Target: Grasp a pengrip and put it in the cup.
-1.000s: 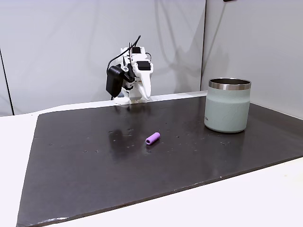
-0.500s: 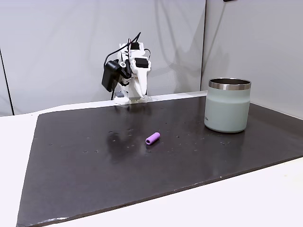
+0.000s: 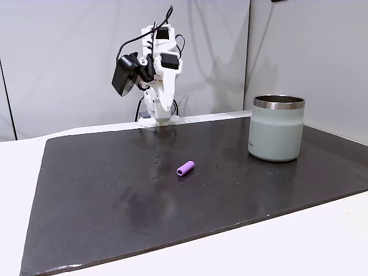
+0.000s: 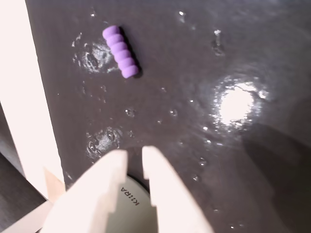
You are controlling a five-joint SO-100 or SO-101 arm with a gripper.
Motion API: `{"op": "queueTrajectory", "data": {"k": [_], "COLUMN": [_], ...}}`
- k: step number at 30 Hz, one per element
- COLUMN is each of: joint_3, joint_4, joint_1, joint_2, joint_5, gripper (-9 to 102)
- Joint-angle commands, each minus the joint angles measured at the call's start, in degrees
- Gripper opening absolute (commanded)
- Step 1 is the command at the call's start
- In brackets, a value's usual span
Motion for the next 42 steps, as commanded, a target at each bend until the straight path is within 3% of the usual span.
{"op": "queueTrajectory", "data": {"k": [1,12,27,42], "joint_3": [-14.33,-29.27,-46.85,-55.99], "joint_4": [3.6,7.29,16.0,16.61], "joint_1": [-3.52,-8.35,-1.85,-0.44], "joint_2": [-9.58,-25.66,-42.54,-57.04], "joint_5": [-1.67,0.18,0.7,0.0], "gripper": [11,23,23,23]}}
